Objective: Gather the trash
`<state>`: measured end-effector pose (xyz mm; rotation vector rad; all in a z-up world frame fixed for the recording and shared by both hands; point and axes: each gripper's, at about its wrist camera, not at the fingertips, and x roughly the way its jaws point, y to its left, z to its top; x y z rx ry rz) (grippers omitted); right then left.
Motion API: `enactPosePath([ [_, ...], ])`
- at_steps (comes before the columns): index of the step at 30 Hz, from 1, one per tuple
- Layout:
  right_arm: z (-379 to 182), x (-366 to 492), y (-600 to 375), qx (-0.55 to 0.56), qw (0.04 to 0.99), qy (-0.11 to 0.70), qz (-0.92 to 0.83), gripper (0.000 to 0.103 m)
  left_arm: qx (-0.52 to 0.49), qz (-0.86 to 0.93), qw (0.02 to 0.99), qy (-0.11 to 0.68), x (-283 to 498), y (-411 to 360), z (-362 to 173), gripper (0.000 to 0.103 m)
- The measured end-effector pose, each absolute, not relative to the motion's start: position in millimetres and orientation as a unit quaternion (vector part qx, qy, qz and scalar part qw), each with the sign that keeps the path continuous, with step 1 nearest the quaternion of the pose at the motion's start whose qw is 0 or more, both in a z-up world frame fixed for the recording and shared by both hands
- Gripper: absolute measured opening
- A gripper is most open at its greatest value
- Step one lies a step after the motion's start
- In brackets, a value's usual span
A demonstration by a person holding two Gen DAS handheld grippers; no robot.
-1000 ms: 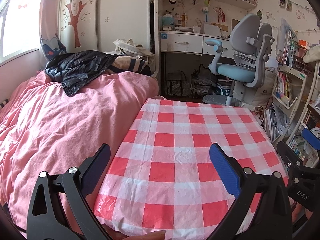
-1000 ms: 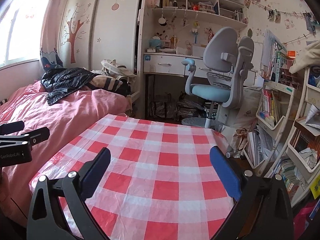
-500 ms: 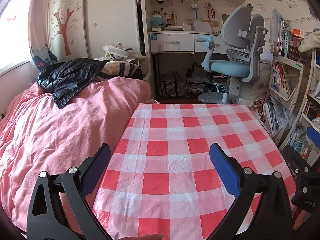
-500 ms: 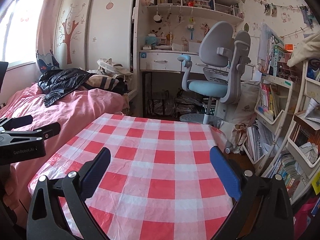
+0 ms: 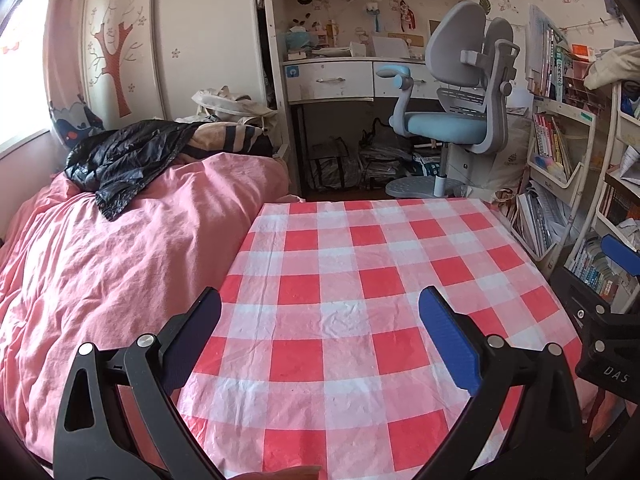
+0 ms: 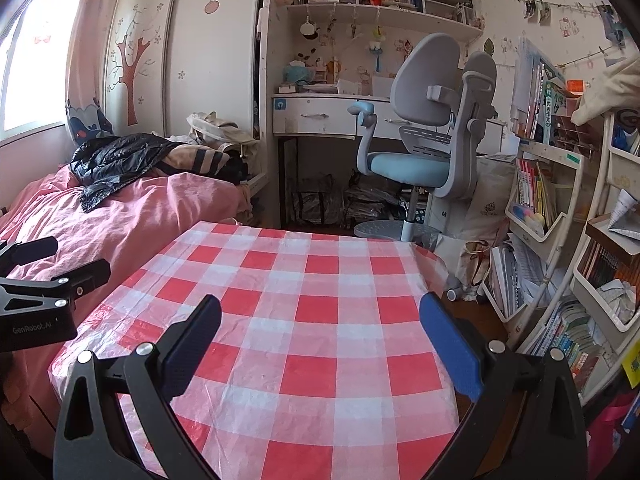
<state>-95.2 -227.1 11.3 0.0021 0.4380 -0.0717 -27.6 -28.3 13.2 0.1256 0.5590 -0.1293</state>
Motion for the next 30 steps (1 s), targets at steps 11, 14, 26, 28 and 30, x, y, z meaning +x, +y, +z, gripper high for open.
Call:
enactPosePath([
  [11,8,-88,-223,-0.01,0.975,0.221,-0.02,0.095,0.064,-0.078,0.955,0.279,-25,-36,11,0.096],
  [14,7,-83,-223,-0.013,0.975,0.223,-0.018,0.095,0.063,-0.079,0.955,0.279,-23,-37,11,0.096],
  [26,-4,-64,-221,-0.024,0.969,0.247,-0.013,0.095,0.058,-0.086,0.953,0.284,-9,-41,11,0.096],
  [28,-6,-61,-219,-0.031,0.967,0.252,-0.009,0.095,0.051,-0.093,0.952,0.286,-7,-41,11,0.096],
  [30,-9,-58,-218,-0.036,0.965,0.258,-0.007,0.095,0.036,-0.102,0.952,0.287,-4,-40,11,0.096],
])
